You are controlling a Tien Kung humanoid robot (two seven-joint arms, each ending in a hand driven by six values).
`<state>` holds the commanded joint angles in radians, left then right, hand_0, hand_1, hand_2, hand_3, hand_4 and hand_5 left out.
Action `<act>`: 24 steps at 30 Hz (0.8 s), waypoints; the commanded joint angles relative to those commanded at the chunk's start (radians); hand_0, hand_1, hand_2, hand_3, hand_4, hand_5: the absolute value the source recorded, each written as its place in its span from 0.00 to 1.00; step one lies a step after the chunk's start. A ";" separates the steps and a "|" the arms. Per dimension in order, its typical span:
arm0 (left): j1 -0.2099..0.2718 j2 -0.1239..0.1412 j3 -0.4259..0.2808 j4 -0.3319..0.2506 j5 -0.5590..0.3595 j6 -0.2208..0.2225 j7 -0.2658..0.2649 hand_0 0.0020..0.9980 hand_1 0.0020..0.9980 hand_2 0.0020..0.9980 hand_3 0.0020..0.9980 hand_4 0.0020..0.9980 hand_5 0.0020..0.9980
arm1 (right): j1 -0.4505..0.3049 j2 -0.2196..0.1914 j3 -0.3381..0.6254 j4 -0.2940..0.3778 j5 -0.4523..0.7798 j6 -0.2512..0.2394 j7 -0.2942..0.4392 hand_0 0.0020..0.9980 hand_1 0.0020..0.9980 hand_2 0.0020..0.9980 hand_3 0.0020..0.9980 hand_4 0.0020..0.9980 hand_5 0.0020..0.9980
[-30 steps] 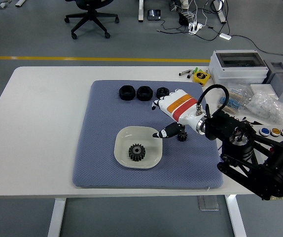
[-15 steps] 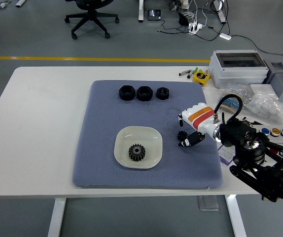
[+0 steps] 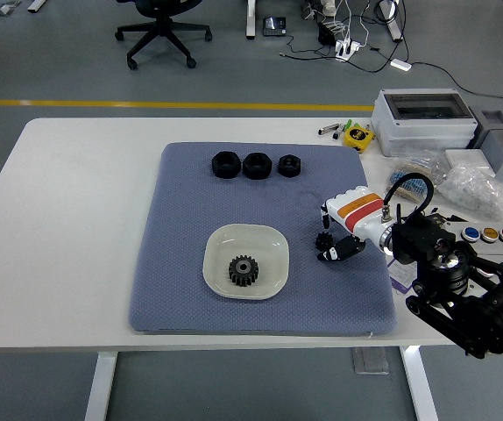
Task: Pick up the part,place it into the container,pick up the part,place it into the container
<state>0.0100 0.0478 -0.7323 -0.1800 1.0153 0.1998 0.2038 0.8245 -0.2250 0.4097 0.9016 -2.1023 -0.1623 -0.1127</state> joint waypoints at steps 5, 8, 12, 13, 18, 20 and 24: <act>-0.001 0.000 0.000 0.000 0.000 -0.001 -0.001 0.27 0.43 0.47 0.33 0.85 0.75 | 0.003 0.002 0.000 -0.006 0.005 -0.004 0.005 0.29 0.40 0.48 0.49 0.78 0.47; -0.001 0.000 0.001 0.000 -0.001 0.000 -0.001 0.27 0.43 0.47 0.33 0.85 0.75 | 0.002 0.003 -0.003 -0.010 0.012 0.004 0.013 0.29 0.40 0.48 0.49 0.78 0.47; -0.002 0.000 0.001 0.000 -0.002 -0.001 -0.002 0.27 0.43 0.47 0.33 0.85 0.75 | 0.000 0.002 -0.008 -0.017 0.027 0.026 0.031 0.28 0.39 0.48 0.49 0.76 0.47; -0.002 0.000 0.001 0.000 -0.001 -0.001 -0.002 0.27 0.43 0.47 0.33 0.85 0.75 | 0.000 0.002 -0.010 -0.020 0.032 0.031 0.038 0.28 0.39 0.48 0.49 0.76 0.47; -0.001 0.000 0.002 0.000 -0.002 -0.002 -0.002 0.27 0.43 0.47 0.33 0.85 0.75 | 0.002 0.000 -0.009 -0.020 0.039 0.036 0.051 0.27 0.39 0.48 0.49 0.76 0.48; -0.001 0.001 0.002 0.000 -0.002 -0.003 -0.002 0.27 0.43 0.47 0.33 0.85 0.75 | 0.003 0.000 -0.007 -0.020 0.039 0.035 0.054 0.27 0.39 0.48 0.49 0.76 0.48; -0.002 0.001 0.003 0.000 -0.002 -0.004 -0.002 0.27 0.43 0.47 0.33 0.85 0.75 | 0.003 0.000 -0.005 -0.020 0.045 0.040 0.062 0.21 0.35 0.46 0.49 0.74 0.49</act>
<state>0.0082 0.0490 -0.7288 -0.1800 1.0129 0.1954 0.2018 0.8275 -0.2251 0.4047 0.8815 -2.0577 -0.1222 -0.0502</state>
